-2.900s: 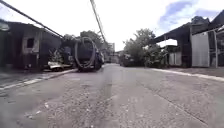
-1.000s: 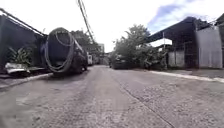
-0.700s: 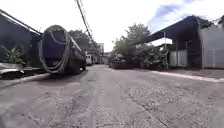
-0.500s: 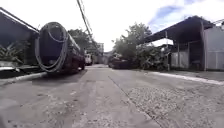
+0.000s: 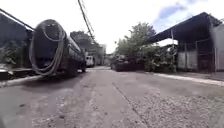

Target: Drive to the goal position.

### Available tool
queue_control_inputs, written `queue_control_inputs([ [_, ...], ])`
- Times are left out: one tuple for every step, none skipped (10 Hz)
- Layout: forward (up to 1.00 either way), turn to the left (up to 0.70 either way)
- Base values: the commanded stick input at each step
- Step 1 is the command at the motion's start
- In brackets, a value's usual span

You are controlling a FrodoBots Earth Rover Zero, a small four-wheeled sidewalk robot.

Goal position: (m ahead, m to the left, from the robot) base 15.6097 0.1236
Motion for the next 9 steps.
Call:
queue_control_inputs([
  [1.00,0.19],
  [1.00,0.01],
  [1.00,0.23],
  [1.00,0.26],
  [1.00,0.06],
  [1.00,0.24],
  [1.00,0.06],
  [1.00,0.00],
  [1.00,0.00],
])
